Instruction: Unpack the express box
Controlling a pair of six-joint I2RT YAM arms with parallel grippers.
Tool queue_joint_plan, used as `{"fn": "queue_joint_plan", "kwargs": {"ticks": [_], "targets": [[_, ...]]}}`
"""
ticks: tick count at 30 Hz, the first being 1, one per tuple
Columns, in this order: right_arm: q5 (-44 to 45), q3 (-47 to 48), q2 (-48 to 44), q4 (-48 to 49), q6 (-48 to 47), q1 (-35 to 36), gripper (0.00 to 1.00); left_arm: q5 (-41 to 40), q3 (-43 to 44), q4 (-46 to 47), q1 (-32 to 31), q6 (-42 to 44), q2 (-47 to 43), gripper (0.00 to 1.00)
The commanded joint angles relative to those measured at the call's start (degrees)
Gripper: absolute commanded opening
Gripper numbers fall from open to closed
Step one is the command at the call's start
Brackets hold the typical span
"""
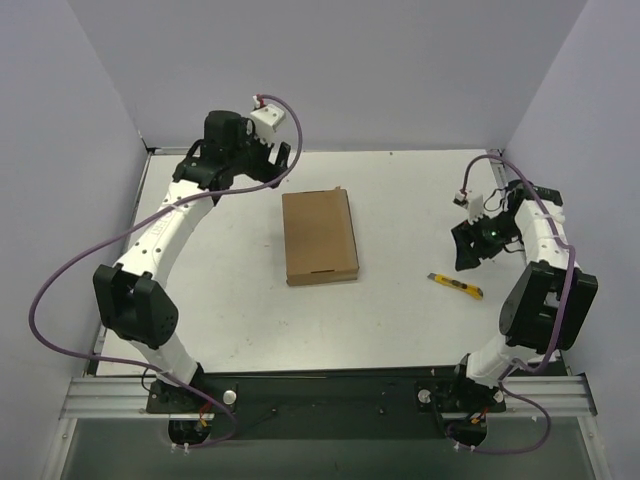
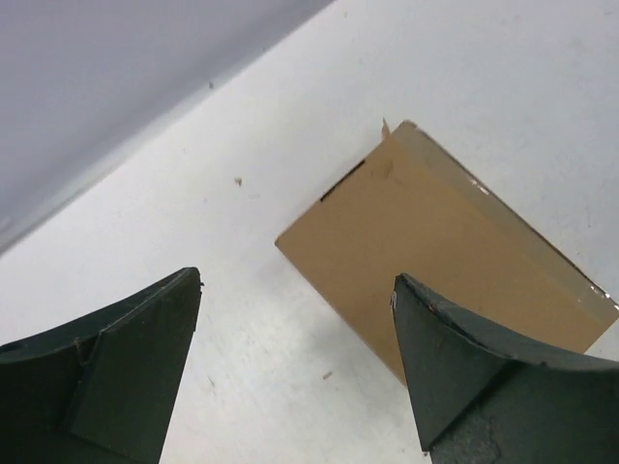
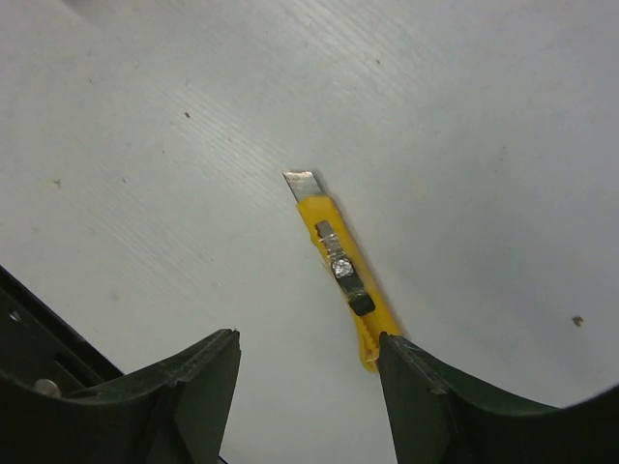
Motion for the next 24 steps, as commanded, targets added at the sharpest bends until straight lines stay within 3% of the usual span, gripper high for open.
{"fn": "queue_joint_plan", "kwargs": {"ticks": [1,6,14,24], "targets": [[1.92,-5.04,-5.31,0.61,-15.31,-1.47,0.58,7.56,7.82,1.84,-1.43,8.87,1.81,0.88],[6.58,-14.27,-7.69,8.26,-24.28,-1.47,0.55,17.83,6.46,-1.79,-1.61,3.43,3.67,0.88],[13.16,-19.38,-6.46,15.21,-21.13,0.02,0.53,17.15,3.03,0.50,-3.28,-0.17,1.73,0.87],[26.17,-21.66,-2.42,20.23,-17.00,7.84,0.51,18.55,-1.63,1.55,-3.80,-1.41,-0.90,0.87]]}}
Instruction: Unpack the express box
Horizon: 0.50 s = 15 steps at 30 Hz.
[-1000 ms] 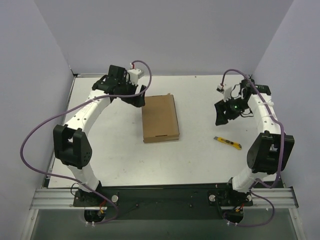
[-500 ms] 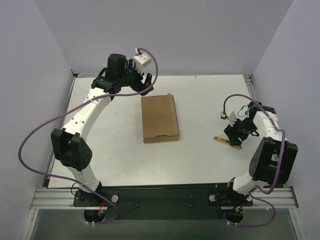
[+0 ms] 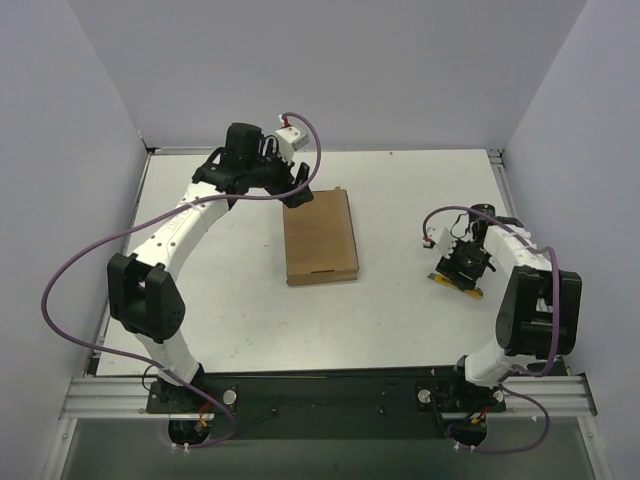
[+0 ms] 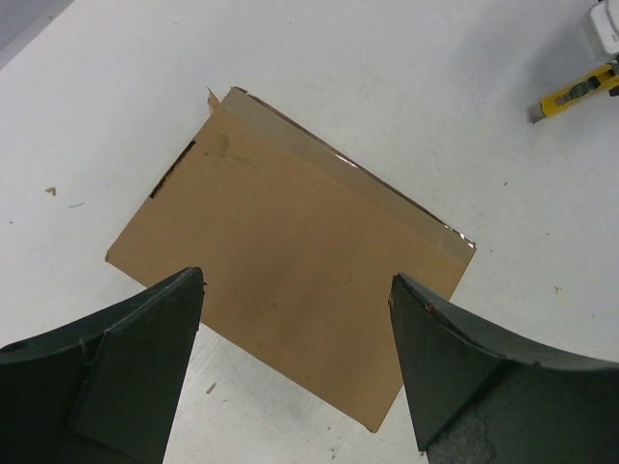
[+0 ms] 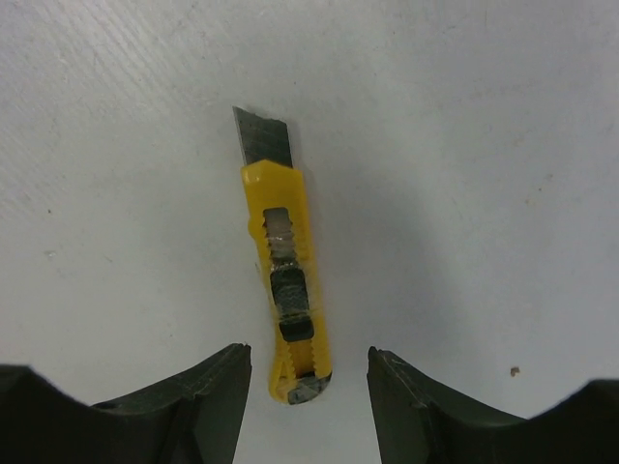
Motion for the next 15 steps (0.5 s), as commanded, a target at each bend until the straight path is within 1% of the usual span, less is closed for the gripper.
{"fn": "queue_joint_plan", "kwargs": {"ticks": [1,8,13,15], "targets": [[6.73,-0.92,2.35,-0.17,1.34,2.18,0.52,2.27,-1.55,2.28,-0.37,-1.15,-3.83,0.87],[9.37,-0.05,5.25,-2.18,0.55,3.50,0.51,2.89,-1.91,3.16,-0.37,-1.41,-4.19,0.87],[10.34,1.10,7.45,-3.59,0.90,4.38,0.47,2.89,-1.03,3.24,-0.28,-1.33,-3.66,0.87],[10.95,0.92,7.71,-3.51,0.99,5.26,0.39,2.89,-0.94,3.51,-0.28,-1.32,-3.66,0.87]]}}
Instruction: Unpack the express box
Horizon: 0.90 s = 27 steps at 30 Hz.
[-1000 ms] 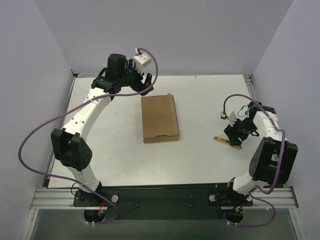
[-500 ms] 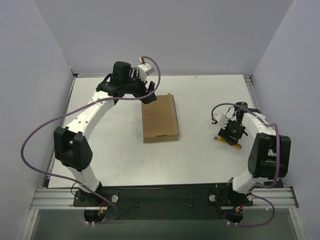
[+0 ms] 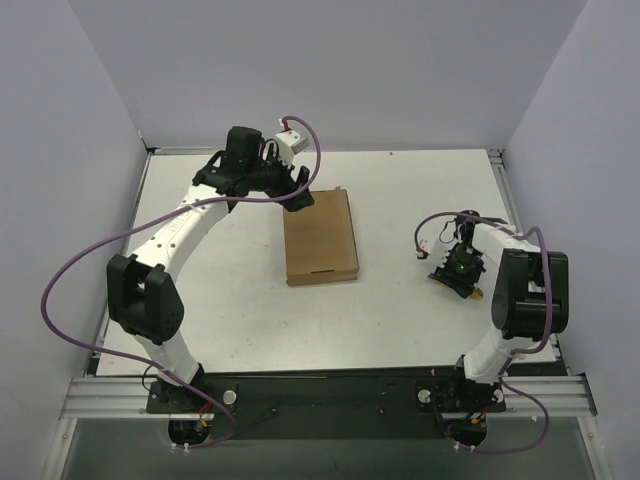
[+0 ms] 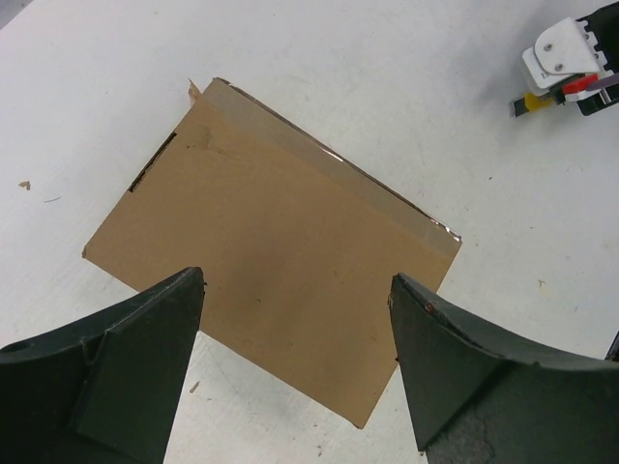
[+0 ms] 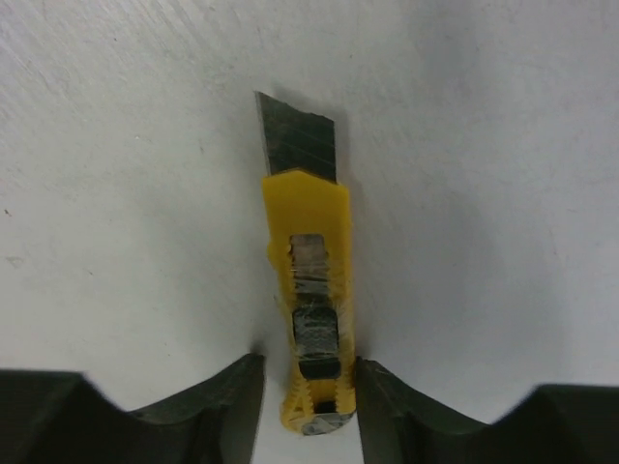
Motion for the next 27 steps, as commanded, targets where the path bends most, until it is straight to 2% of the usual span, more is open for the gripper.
{"fn": "queue_joint_plan", "kwargs": {"ticks": [1,3,9,12,16,19,22,24,25,27], "targets": [[2.49,1.34,0.50,-4.14,0.20,1.74,0.36,1.34,1.56,2.87,-0.20,-0.19,-2.85,0.87],[2.93,1.95,0.41,-5.10,0.64,2.79,0.27,1.25,1.12,2.96,-0.20,-0.10,-3.02,0.87],[1.19,4.76,-1.25,-8.88,3.27,6.75,0.18,1.42,-0.55,3.49,0.15,0.16,-3.73,0.86],[-1.54,6.60,-2.31,-10.46,7.38,12.98,0.17,1.34,-1.43,3.58,0.77,0.51,-4.17,0.86],[-4.35,9.24,-2.23,-10.73,11.71,25.18,0.17,1.60,-2.75,3.23,2.09,1.04,-5.22,0.86],[-5.23,10.56,-0.03,-10.38,12.33,29.77,0.17,1.69,-3.80,2.87,3.84,1.66,-6.45,0.86],[-5.42,11.97,3.48,-9.94,12.07,33.03,0.23,2.03,-5.47,3.14,5.59,1.48,-7.33,0.86],[-5.59,13.37,4.98,-9.86,11.98,33.47,0.34,2.39,-6.18,3.14,6.22,1.48,-7.68,0.86],[-5.77,13.73,4.98,-9.77,11.98,33.30,0.43,2.91,-6.44,3.22,6.48,1.48,-7.77,0.86],[-8.92,13.64,3.06,-9.77,12.15,31.99,0.51,3.70,-7.75,3.40,6.66,2.35,-8.03,0.86]]}}
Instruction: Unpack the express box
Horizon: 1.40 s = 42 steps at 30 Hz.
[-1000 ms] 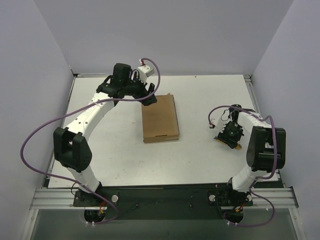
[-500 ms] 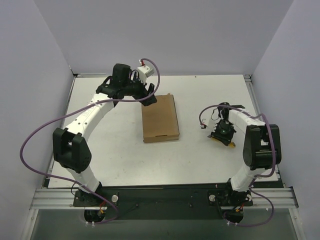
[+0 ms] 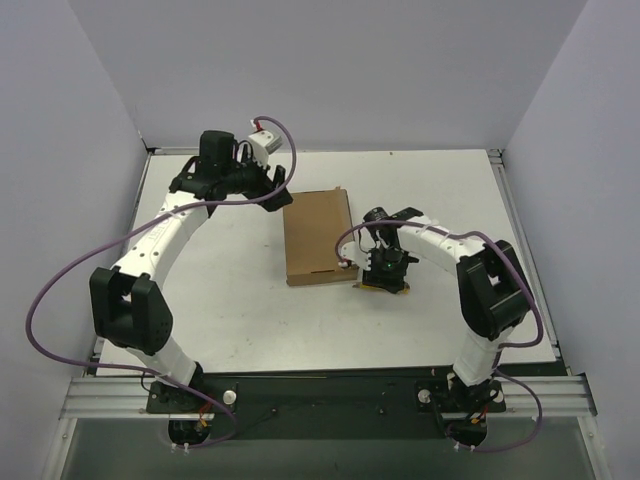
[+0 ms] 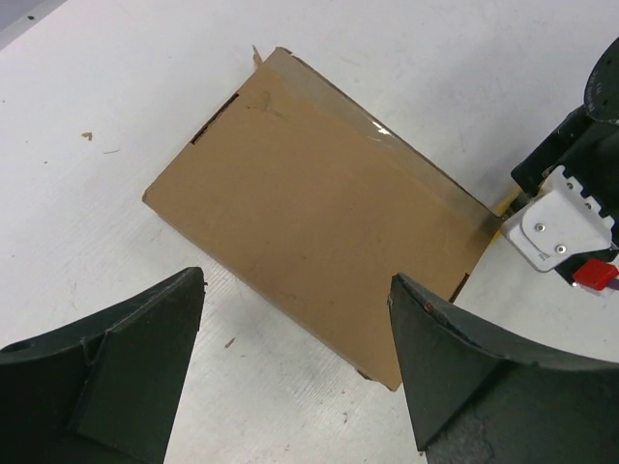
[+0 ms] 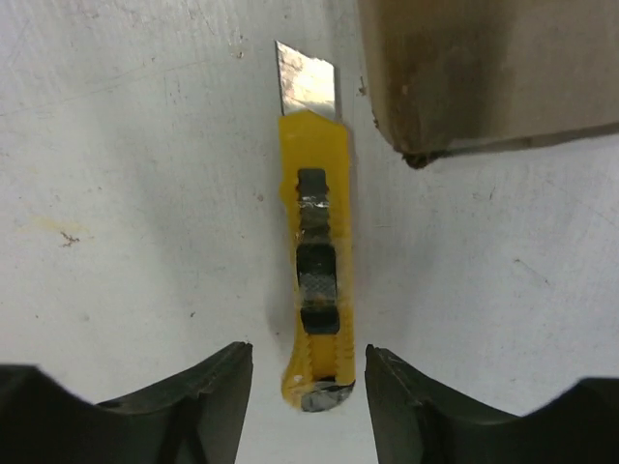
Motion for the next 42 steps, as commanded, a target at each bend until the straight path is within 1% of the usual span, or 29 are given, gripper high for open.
{"fn": "queue_joint_plan", "kwargs": {"ticks": [1,2,5,6,9,15,21,23,27,29,30,31,33,34,35,37,38,40,42], "targets": [[-5.45,1.14,-2.41,-3.49,0.75,-2.20,0.55,3.29,-2.36,2.15,0.60,1.99,-3.16,0.86],[-8.34,-0.08,-4.59,-3.49,-0.12,-3.08,0.56,4.78,-2.80,1.89,0.60,2.34,-3.07,0.86],[-10.91,-1.76,-7.42,-2.80,-2.06,-5.36,0.57,5.67,-4.21,1.10,0.34,3.75,-2.72,0.86],[-12.83,-2.29,-7.60,-2.44,-2.41,-6.33,0.57,5.50,-4.39,1.01,0.25,3.92,-2.63,0.86],[-14.87,-2.82,-6.82,-0.51,-3.03,-6.69,0.55,5.06,-4.65,0.49,0.25,4.01,-2.37,0.86],[-16.37,-1.50,-1.54,1.68,-3.47,-5.90,0.52,4.44,-4.12,-1.53,0.34,4.71,-2.46,0.86],[-14.17,-2.29,1.36,6.52,-3.39,-4.23,0.51,3.47,-4.30,-2.06,0.60,4.80,-3.34,0.86],[-13.21,-2.55,2.76,7.66,-3.12,-3.62,0.49,3.38,-4.48,-1.98,0.69,4.63,-3.69,0.86],[-11.45,-4.40,4.35,9.07,-4.00,-3.09,0.43,3.38,-4.56,-2.06,0.69,4.63,-3.78,0.86],[-11.36,-5.45,3.48,10.38,-4.09,-3.17,0.39,3.65,-4.56,-2.59,0.69,4.80,-3.78,0.86],[-11.27,-6.50,2.86,10.74,-4.09,-3.00,0.34,4.43,-4.39,-2.76,0.78,5.06,-3.69,0.86],[-11.01,-6.60,1.98,11.00,-3.65,-3.00,0.25,4.96,-4.13,-3.38,0.69,5.15,-3.51,0.86],[-11.09,-6.51,-1.53,11.09,-2.16,-3.26,0.19,6.36,-3.77,-3.73,0.78,5.16,-3.16,0.86],[-11.70,-6.34,-3.02,11.09,-1.98,-3.61,0.13,7.07,-3.34,-3.73,0.69,4.89,-2.46,0.86],[-12.23,-5.99,-6.17,11.01,-1.80,-3.87,0.11,8.03,-2.90,-3.73,0.69,4.72,-1.94,0.86],[-14.16,-3.54,-9.08,10.75,-1.45,-4.05,0.07,11.71,-1.50,-4.08,0.52,3.75,0.08,0.85],[-14.69,-2.39,-11.27,10.13,-1.45,-4.05,0.06,12.95,0.34,-4.26,0.34,3.40,0.96,0.86],[-15.48,1.64,-12.70,9.60,-1.45,-3.79,0.04,16.98,2.98,-4.87,-0.36,2.61,3.94,0.86],[-16.71,4.55,-13.58,8.99,-1.63,-3.52,0.04,18.58,7.37,-5.58,-1.15,2.17,6.06,0.85]]}}
